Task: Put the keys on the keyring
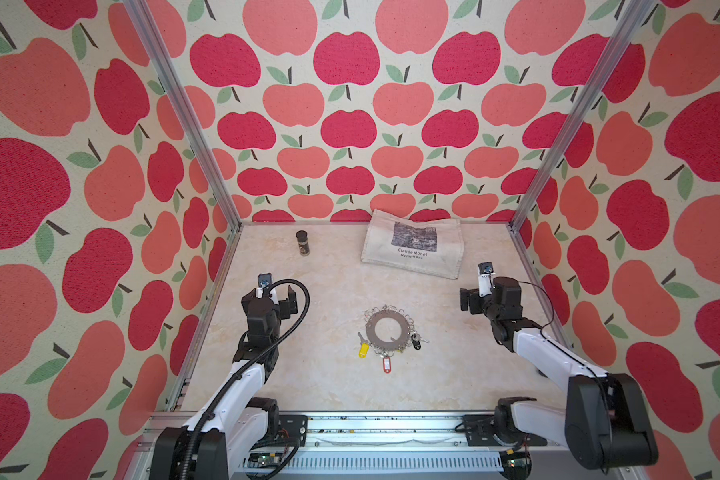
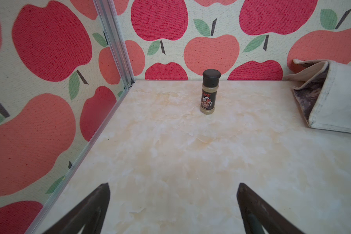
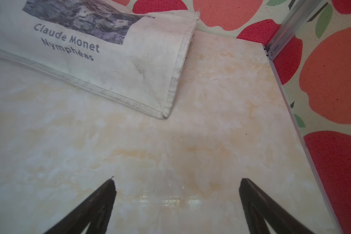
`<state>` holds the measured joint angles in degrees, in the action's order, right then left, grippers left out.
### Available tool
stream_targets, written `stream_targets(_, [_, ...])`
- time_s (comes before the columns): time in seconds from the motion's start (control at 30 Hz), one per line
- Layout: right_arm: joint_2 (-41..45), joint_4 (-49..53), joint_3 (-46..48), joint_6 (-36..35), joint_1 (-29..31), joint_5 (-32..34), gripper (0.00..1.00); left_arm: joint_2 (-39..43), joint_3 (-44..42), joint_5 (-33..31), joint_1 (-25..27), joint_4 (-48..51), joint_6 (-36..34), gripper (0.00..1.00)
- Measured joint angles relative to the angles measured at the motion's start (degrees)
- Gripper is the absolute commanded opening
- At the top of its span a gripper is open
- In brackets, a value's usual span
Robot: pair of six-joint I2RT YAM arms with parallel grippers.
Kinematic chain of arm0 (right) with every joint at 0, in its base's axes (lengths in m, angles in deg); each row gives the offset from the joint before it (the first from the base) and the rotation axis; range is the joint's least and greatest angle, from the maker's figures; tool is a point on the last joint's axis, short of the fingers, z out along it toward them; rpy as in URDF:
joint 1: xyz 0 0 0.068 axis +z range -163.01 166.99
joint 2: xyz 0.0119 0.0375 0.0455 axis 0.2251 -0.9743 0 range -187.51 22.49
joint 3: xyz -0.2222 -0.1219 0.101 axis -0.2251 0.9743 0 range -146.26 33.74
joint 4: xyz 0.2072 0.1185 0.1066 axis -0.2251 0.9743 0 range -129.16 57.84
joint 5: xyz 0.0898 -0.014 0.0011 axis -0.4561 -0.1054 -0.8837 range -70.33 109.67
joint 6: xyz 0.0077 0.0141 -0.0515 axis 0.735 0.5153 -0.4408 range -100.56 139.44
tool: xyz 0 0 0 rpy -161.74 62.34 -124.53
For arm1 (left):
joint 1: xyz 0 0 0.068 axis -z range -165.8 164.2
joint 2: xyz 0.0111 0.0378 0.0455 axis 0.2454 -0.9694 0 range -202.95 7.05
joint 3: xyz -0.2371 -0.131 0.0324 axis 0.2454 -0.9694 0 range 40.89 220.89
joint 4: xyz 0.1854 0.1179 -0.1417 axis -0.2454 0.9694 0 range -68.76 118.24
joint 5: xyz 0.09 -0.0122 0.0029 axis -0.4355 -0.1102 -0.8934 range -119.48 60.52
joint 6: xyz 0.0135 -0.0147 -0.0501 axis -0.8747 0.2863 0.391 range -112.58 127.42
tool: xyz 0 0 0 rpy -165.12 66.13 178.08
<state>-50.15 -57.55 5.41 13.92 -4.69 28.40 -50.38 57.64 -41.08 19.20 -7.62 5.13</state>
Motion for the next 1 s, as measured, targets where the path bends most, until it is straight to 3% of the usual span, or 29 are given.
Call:
stream_targets(0.3, [-6.9,-18.2,3.2,-1.6,-0.5,-0.7,0.99,-16.5,-0.3,1.6,-1.8,-14.8,-2.3,1.0])
stream_targets(0.63, [-12.9,-34.0,9.7,-1.8,-0.5,-1.7,0.99,-30.1,0.0,0.9,-3.3,-24.6,-2.1,1.0])
stream_targets(1.0, [-19.9,-49.3,14.0,-2.0,0.3,1.0,0.99,-31.3,1.2,1.0,-4.7,-28.1,-1.4,1.0])
